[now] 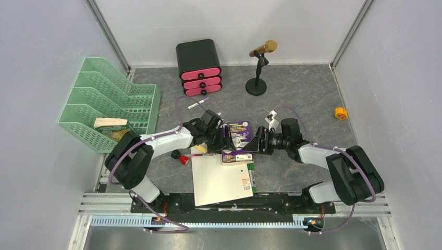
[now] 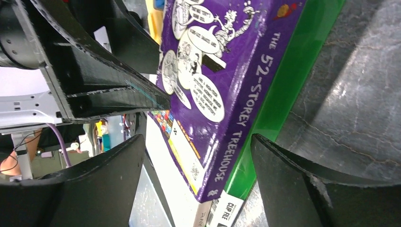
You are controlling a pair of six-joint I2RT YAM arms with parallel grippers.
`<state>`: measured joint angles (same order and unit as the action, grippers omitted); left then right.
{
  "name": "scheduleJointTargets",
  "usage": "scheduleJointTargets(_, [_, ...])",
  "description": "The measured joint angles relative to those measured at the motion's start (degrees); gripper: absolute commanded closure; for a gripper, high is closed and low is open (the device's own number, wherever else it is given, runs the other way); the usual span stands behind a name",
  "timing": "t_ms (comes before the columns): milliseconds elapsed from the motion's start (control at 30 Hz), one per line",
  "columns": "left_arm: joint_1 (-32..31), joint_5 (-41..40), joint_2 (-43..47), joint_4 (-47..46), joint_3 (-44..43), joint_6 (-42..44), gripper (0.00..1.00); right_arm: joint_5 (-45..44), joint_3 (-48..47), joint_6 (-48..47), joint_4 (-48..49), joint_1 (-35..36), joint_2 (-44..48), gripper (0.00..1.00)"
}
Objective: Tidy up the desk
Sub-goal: Pick up the book from the center of the board.
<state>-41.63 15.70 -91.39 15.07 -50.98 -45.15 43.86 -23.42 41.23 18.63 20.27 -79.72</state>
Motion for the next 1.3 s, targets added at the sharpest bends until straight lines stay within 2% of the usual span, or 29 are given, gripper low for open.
scheduleJointTargets(167, [-0.96, 0.46, -0.07, -0.57, 0.02, -0.35, 0.26, 1.4, 0.48, 2.56, 4.24, -0.2, -1.46, 0.26])
scheduleJointTargets(400, [-1.88, 1.14, -1.03, -1.7, 0.35, -1.99, 0.24, 2.36, 4.9, 8.33, 10.29, -0.63, -2.12, 0.51])
scheduleJointTargets(833, [-2.86, 0.63, -0.15, -2.49, 0.9, -4.46, 0.18, 3.85, 4.63, 10.84, 11.02, -0.9, -2.64, 0.96])
scheduleJointTargets(900, [-3.06, 0.0, 0.66, -2.29, 1.14, -4.61, 0.16, 4.09, 4.04, 10.32, 9.99, -0.9, -2.64, 1.0])
scheduleJointTargets(1033, [-3.54, -2.69, 3.28, -0.83, 1.22, -4.83, 0.09, 5.09, 1.7, 8.5, 6.84, -0.87, -2.64, 1.0])
scheduleJointTargets(1300, [-3.32, -14.38, 15.21, 8.57, 0.98, -5.4, 0.0, 6.19, -8.22, 0.28, -6.64, -0.96, -2.6, 1.0])
